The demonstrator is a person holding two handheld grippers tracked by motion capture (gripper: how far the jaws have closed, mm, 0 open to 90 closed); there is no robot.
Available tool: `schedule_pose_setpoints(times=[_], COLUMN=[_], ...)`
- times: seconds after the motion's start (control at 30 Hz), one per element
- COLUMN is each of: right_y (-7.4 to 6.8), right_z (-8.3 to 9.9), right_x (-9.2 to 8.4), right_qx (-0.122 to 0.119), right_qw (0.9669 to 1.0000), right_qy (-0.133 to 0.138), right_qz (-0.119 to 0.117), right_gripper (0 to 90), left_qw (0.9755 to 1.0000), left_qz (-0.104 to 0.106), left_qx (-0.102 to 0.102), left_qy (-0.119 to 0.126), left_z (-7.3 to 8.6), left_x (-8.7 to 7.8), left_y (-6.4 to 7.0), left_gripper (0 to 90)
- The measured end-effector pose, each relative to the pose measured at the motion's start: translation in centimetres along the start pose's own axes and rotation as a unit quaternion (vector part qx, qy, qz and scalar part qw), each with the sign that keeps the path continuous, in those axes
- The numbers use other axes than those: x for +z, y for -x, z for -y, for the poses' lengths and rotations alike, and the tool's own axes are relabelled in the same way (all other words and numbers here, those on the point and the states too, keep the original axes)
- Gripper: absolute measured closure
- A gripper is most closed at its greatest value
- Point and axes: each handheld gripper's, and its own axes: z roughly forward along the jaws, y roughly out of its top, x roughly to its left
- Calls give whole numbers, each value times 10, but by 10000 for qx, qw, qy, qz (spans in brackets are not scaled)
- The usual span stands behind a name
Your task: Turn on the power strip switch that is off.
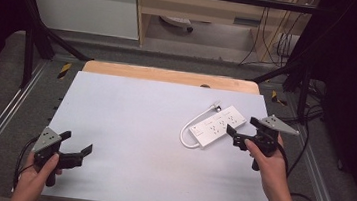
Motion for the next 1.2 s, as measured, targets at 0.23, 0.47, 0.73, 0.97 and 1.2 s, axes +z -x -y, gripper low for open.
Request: schedule_pose_setpoints(times=[0.23, 0.47, 0.73, 0.97, 1.2], right_y=[-6, -8, -6, -7, -15], right_z=[10, 24, 48, 72, 82], right_x=[-18, -29, -32, -18, -1], right_qx=[-50, -95, -247, -238, -347], right_qw=[9998, 9996, 9995, 9997, 9990], right_qy=[161, 260, 203, -70, -289], right_qz=[-40, -52, 64, 85, -61], right_gripper=[27, 32, 42, 42, 41], left_qw=[10000, 10000, 10000, 10000, 10000], left_qz=[1, 19, 19, 14, 25], left_qx=[15, 8, 8, 8, 22], left_qy=[15, 20, 16, 16, 12], left_z=[-1, -1, -1, 0, -1], left_x=[-1, -1, -1, -1, -1], left_y=[1, 1, 2, 2, 2], left_gripper=[61, 62, 62, 62, 62])
